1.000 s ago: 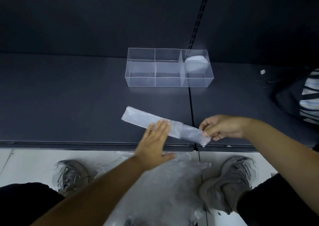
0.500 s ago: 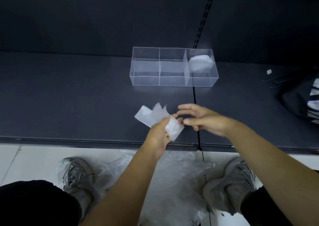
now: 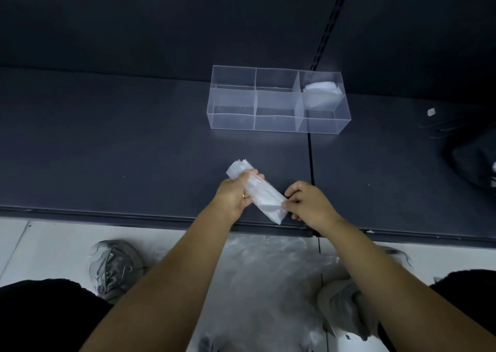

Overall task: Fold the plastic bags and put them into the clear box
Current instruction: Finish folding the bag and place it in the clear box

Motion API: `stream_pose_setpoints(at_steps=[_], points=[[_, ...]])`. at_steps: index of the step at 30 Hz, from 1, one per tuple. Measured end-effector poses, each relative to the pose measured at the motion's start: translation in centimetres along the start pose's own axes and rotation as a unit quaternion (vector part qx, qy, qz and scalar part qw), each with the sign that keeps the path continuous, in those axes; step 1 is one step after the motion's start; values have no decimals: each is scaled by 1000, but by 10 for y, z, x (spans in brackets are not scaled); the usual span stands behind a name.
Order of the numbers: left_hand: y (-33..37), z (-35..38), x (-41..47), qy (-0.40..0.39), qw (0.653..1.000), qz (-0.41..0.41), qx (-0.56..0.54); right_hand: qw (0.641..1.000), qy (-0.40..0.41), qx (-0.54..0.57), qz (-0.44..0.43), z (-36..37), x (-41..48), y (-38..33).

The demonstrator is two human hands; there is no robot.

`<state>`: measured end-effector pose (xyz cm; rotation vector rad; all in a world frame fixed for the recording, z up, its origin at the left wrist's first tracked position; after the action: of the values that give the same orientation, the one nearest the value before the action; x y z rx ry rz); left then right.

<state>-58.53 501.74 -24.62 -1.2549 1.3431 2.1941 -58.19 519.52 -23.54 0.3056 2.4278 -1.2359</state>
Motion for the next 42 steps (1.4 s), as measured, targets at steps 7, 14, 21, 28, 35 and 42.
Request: stream_pose_setpoints(at_steps=[7, 14, 21, 28, 35, 42], points=[[28, 2, 20, 70, 975, 121, 172, 998, 37, 46, 2, 0, -9, 7], [22, -3, -8, 200, 798, 468, 322, 999, 32, 32, 5, 0, -9, 6], [-67, -18, -36, -78, 558, 579, 589, 999, 9, 35, 10, -5, -8, 1], [-64, -23, -36, -35, 658, 546, 517, 977, -65, 165, 119, -18, -11, -13], [-31, -17, -34, 30, 786, 438, 435, 995, 2, 82, -64, -26, 0, -34], [-15, -13, -15, 37, 865, 338, 368, 998, -23, 64, -13, 10, 11, -23]])
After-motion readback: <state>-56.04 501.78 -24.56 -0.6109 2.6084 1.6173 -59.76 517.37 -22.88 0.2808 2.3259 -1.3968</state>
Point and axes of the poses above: each hand's wrist, its own x-axis towards the middle knuckle, its own z-axis out of the palm, y = z × x, the point moved 1 cm from there along x, towards the middle knuckle, and after that the axes turned 10 degrees about y, right-handed, at the moved point
